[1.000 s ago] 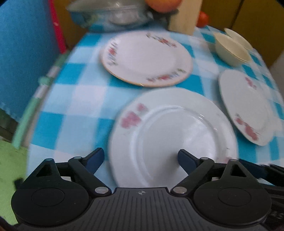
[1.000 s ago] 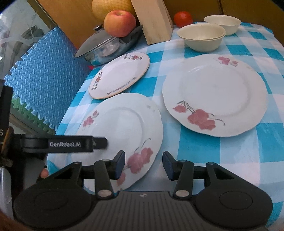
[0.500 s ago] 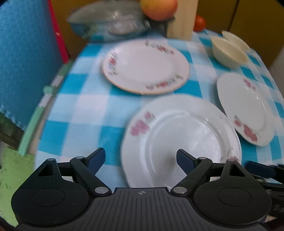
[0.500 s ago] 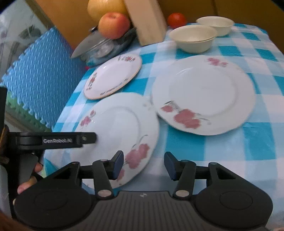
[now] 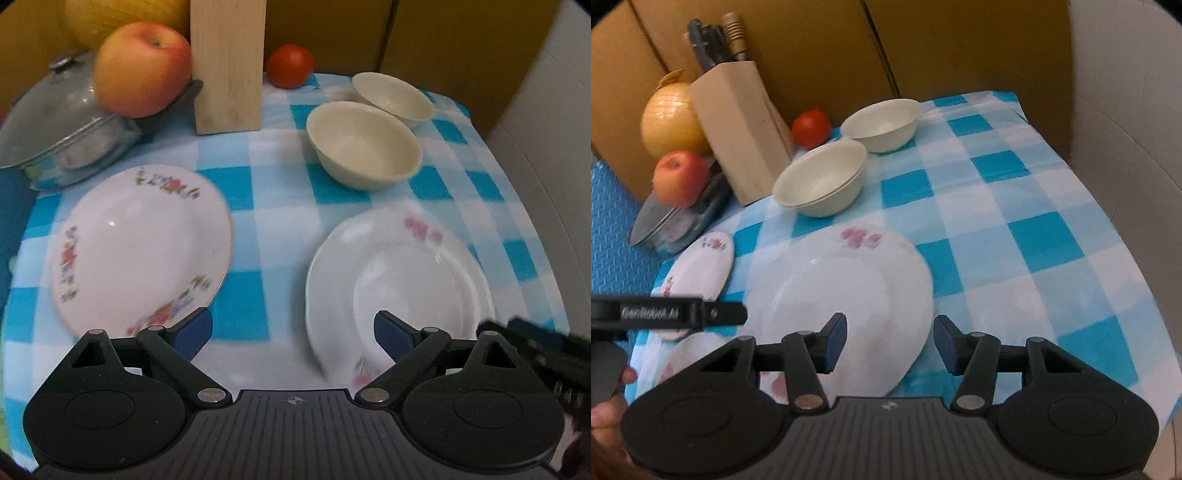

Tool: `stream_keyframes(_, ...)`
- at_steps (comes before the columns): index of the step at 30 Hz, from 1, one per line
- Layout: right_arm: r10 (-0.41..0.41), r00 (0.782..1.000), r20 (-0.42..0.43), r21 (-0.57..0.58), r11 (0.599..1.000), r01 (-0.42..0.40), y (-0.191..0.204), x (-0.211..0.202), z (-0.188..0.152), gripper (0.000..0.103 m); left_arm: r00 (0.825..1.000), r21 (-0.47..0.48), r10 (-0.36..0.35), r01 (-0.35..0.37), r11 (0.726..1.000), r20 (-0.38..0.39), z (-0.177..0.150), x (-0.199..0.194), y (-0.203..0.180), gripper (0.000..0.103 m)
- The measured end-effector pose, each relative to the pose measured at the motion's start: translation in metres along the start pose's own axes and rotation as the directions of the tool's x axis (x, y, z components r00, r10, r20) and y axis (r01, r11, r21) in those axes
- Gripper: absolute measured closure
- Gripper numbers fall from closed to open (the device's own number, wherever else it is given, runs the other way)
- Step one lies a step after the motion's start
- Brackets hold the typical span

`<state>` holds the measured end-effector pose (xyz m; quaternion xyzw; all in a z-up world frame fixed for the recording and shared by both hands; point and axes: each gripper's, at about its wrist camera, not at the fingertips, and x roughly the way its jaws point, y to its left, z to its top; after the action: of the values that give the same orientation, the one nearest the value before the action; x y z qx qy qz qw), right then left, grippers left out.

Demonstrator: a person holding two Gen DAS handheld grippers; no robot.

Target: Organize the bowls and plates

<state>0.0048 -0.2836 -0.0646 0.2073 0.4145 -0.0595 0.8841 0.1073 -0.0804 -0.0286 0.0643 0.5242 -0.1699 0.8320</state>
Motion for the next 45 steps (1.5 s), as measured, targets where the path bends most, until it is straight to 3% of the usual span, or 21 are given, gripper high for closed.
stream_keyframes(7,0.029,0.998,-0.062,0.091,0.996,-0.023,-0.020,0.020,0.003,0.052,0.999,0.005,-0.039,0.039,0.999,-0.025,0.017,0.031,-0.009,0.008)
stream_keyframes(12,0.072,0.995,-0.068,0.110,0.992,-0.064,-0.020,0.022,0.004,0.054,0.991,0.012,-0.119,0.120,0.993,-0.059,0.020,0.041,-0.021,0.012)
stream_keyframes(16,0.076,0.995,-0.067,0.113,0.991,-0.068,-0.020,0.022,0.003,0.055,0.993,0.056,-0.108,0.111,0.992,-0.052,0.018,0.047,-0.030,0.019)
stream_keyframes(20,0.125,0.990,-0.070,0.197,0.974,-0.109,-0.033,0.022,0.005,0.055,0.994,0.087,-0.107,0.110,0.990,-0.032,0.012,0.046,-0.032,0.020)
stream_keyframes(26,0.121,0.991,-0.062,0.153,0.982,-0.110,-0.026,0.021,0.002,0.058,0.992,0.119,-0.122,0.124,0.985,-0.019,0.009,0.045,-0.032,0.014)
stream_keyframes(31,0.174,0.982,-0.072,0.220,0.963,-0.155,-0.034,0.023,0.002,0.060,0.990,0.159,-0.137,0.137,0.978,-0.016,0.003,0.047,-0.036,0.007)
stream_keyframes(35,0.171,0.983,-0.067,0.224,0.963,-0.152,-0.033,0.022,0.000,0.060,0.992,0.166,-0.122,0.124,0.978,-0.021,0.007,0.050,-0.046,0.006)
stream_keyframes(39,0.152,0.986,-0.064,0.222,0.966,-0.134,-0.035,0.020,-0.001,0.069,0.994,0.159,-0.110,0.110,0.981,-0.008,0.008,0.049,-0.045,0.014)
stream_keyframes(45,0.092,0.995,-0.047,0.181,0.980,-0.082,-0.034,0.015,-0.002,0.070,0.989,0.131,-0.146,0.147,0.980,-0.019,0.008,0.045,-0.043,0.020)
